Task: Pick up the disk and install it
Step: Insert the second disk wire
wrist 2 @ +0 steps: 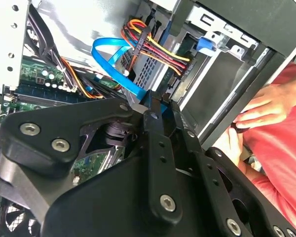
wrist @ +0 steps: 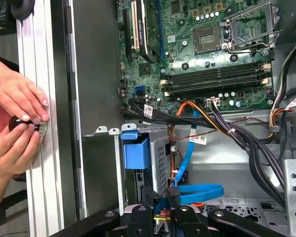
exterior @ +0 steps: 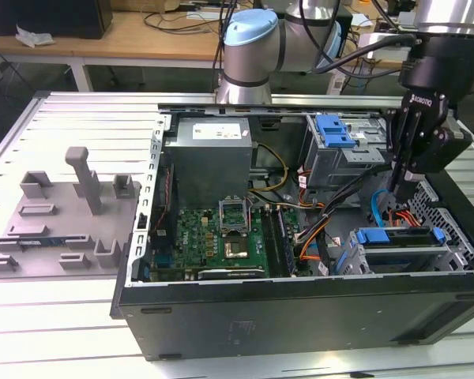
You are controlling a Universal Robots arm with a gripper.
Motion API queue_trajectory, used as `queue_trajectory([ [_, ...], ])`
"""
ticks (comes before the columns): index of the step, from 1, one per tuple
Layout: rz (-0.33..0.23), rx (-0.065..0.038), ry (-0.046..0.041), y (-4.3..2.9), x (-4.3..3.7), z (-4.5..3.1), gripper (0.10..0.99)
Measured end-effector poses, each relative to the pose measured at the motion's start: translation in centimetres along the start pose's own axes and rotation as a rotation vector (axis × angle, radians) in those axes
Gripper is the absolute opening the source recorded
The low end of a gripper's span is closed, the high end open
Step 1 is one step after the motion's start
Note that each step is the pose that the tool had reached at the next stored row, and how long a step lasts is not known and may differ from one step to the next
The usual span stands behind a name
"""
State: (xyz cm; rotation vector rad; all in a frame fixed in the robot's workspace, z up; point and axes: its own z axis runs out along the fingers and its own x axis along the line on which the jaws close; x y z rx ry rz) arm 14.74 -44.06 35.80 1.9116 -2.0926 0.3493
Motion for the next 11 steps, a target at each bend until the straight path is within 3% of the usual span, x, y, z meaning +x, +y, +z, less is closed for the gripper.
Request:
queue_trajectory([
  [3,0.002,0.007,0.0126,0.01,-0.04,0.10,0.239],
  [11,-0.023,0.018,0.0133,0.26,-0.44,0.24,0.239],
])
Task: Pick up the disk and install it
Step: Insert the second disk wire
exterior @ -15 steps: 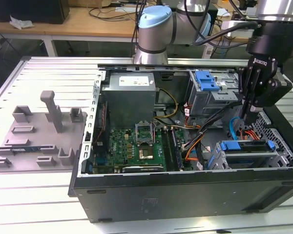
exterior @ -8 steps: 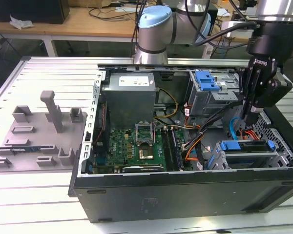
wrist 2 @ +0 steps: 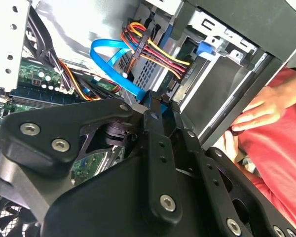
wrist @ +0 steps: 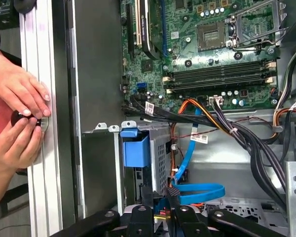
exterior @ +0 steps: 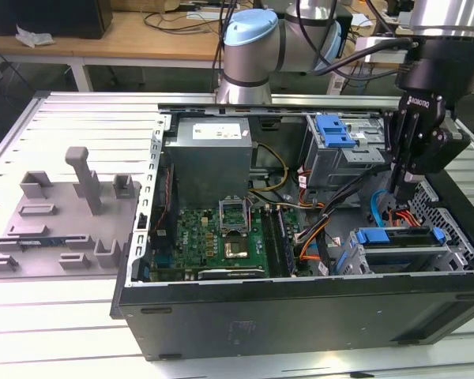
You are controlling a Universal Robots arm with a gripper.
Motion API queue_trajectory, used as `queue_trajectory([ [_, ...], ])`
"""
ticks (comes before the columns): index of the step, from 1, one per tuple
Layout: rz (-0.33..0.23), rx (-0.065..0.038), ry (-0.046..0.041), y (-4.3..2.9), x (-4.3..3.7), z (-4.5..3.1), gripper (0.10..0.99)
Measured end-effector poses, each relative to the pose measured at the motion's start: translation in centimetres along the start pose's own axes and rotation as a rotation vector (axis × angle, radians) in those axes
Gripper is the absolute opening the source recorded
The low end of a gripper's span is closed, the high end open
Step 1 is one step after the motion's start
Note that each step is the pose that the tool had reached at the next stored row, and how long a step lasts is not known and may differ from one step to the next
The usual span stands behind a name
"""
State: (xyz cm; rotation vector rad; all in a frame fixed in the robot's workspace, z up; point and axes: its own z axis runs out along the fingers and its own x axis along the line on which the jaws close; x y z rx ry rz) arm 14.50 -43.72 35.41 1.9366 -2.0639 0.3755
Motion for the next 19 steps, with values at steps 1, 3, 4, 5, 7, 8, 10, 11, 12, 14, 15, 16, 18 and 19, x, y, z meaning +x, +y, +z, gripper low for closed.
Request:
queue_trajectory([
  [1,-0.001,0.001,0.0000,0.05,-0.01,0.01,0.239],
  [3,-0.003,0.001,0.0000,0.17,-0.04,0.04,0.239],
  [4,-0.003,0.001,0.0001,0.20,-0.04,0.06,0.239],
  [5,-0.003,0.001,0.0002,0.21,-0.06,0.07,0.239],
  [7,-0.003,0.001,0.0003,0.22,-0.07,0.10,0.161],
  [8,-0.003,0.001,0.0002,0.22,-0.08,0.13,0.161],
  [10,-0.003,0.001,0.0002,0.22,-0.11,0.20,0.161],
  [11,-0.003,0.001,0.0002,0.22,-0.12,0.21,0.161],
  [12,-0.003,0.001,0.0003,0.22,-0.12,0.21,0.161],
  [14,-0.003,0.001,0.0005,0.22,-0.12,0.22,0.161],
  [15,-0.003,0.001,0.0007,0.22,-0.12,0.21,0.161],
  [16,-0.003,0.001,0.0007,0.22,-0.12,0.22,0.161],
  [18,-0.003,0.001,-0.0054,0.19,0.26,0.37,0.161],
  [19,-0.003,0.002,-0.0179,0.19,0.37,0.38,0.161],
])
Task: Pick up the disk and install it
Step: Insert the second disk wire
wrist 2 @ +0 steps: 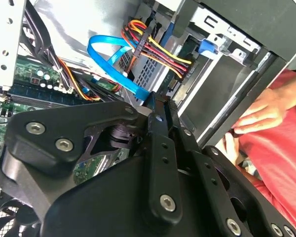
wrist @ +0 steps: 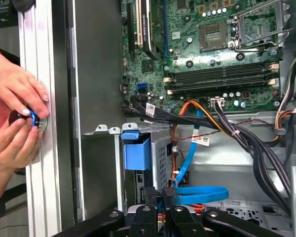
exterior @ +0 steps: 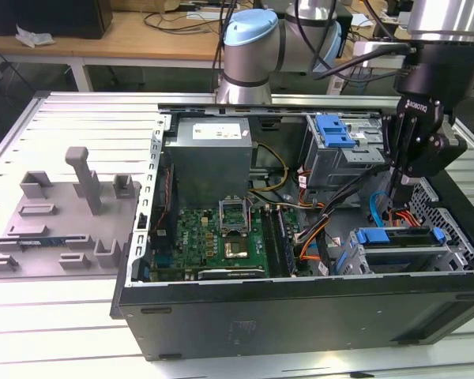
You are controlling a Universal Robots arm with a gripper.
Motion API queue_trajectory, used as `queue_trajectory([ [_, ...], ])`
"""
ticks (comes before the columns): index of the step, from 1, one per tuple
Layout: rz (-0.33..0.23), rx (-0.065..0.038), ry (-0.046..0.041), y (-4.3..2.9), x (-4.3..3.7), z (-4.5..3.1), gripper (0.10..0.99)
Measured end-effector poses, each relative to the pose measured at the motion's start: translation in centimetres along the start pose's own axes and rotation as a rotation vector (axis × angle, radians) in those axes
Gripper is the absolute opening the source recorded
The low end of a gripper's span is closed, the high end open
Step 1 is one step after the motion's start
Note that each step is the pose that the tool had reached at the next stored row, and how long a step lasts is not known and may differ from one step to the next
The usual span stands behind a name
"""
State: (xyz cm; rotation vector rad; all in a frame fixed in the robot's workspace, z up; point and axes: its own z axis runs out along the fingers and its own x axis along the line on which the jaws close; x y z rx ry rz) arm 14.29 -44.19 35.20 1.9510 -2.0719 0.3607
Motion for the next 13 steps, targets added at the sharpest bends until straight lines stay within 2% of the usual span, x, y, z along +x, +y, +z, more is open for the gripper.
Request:
queue_trajectory([
  [1,0.000,0.000,-0.0153,-0.01,0.09,-0.01,0.161],
  [2,0.000,0.001,-0.0248,-0.01,0.17,-0.02,0.161],
  [4,0.001,0.003,-0.0576,-0.03,0.53,0.02,0.161],
  [6,0.001,0.004,-0.0761,-0.05,0.74,0.05,0.161],
  [7,0.001,0.005,-0.0901,-0.06,0.92,0.07,0.161],
  [11,0.002,0.006,-0.1243,-0.09,1.55,0.12,0.161],
  [12,0.002,0.006,-0.1396,-0.12,1.99,0.16,0.161],
  [13,0.002,0.007,-0.1513,-0.13,2.27,0.23,0.161],
])
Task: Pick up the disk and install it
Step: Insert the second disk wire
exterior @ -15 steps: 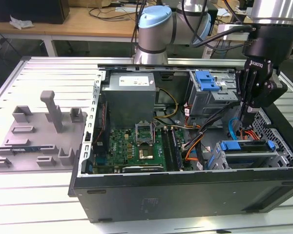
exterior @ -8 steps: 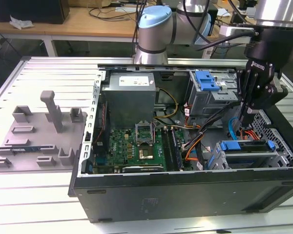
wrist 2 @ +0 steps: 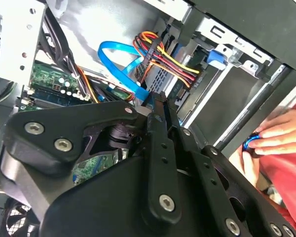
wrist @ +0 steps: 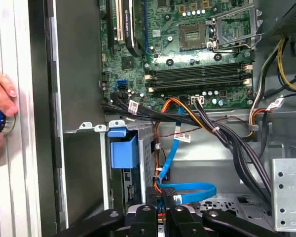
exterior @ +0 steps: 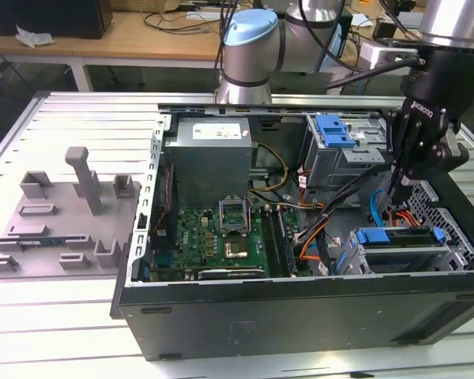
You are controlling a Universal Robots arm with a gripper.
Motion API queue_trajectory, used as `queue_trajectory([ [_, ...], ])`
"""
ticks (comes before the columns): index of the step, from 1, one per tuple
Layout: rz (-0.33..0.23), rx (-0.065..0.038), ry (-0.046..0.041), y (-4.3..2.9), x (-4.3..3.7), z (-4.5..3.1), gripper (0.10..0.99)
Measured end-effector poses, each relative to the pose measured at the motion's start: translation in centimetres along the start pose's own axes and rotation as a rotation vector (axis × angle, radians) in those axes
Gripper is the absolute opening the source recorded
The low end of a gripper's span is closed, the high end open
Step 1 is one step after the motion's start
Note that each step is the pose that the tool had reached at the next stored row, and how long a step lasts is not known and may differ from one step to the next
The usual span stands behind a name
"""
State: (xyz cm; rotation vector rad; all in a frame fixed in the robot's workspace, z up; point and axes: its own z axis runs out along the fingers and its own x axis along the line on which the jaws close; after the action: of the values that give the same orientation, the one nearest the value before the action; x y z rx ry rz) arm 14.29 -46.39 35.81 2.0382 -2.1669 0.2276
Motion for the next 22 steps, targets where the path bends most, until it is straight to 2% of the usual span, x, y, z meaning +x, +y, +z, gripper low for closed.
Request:
queue_trajectory([
  [1,0.000,0.002,-0.0278,-0.03,0.44,0.10,0.161],
  [2,0.000,0.002,-0.0489,-0.05,0.69,0.15,0.161],
  [3,0.001,0.002,-0.0798,-0.07,1.07,0.24,0.161],
  [4,0.000,0.001,-0.0970,-0.11,1.70,0.39,0.161],
  [6,0.000,0.000,-0.1052,-0.16,2.56,0.57,0.161],
  [7,0.000,0.000,-0.1141,-0.20,3.12,0.70,0.161],
  [9,0.000,0.000,-0.1229,-0.22,3.51,0.78,0.161],
  [10,0.000,-0.001,-0.1454,-0.25,4.13,0.92,0.161],
  [13,0.000,-0.002,-0.1642,-0.29,4.81,1.07,0.161],
  [14,0.000,-0.002,-0.1671,-0.30,4.99,1.11,0.161],
  [19,0.000,-0.002,-0.1674,-0.30,5.07,1.13,0.161],
  [22,0.000,-0.002,-0.1675,-0.32,5.45,1.27,0.161],
])
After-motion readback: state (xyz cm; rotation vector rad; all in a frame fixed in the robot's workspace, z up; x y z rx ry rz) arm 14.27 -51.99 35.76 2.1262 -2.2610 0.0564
